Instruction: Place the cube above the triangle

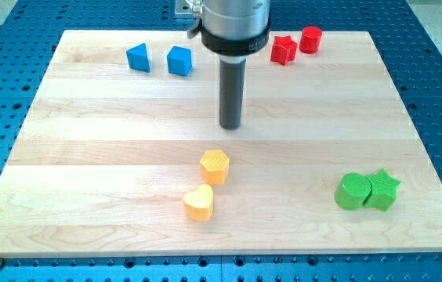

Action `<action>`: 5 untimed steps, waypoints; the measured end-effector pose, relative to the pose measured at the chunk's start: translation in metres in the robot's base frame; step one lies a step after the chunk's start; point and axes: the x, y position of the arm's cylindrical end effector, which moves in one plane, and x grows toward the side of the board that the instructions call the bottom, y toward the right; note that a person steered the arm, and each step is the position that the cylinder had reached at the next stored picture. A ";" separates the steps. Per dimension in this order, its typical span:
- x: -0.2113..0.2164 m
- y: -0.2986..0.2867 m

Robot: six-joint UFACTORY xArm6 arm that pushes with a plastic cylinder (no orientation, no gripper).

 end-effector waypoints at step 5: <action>-0.131 -0.178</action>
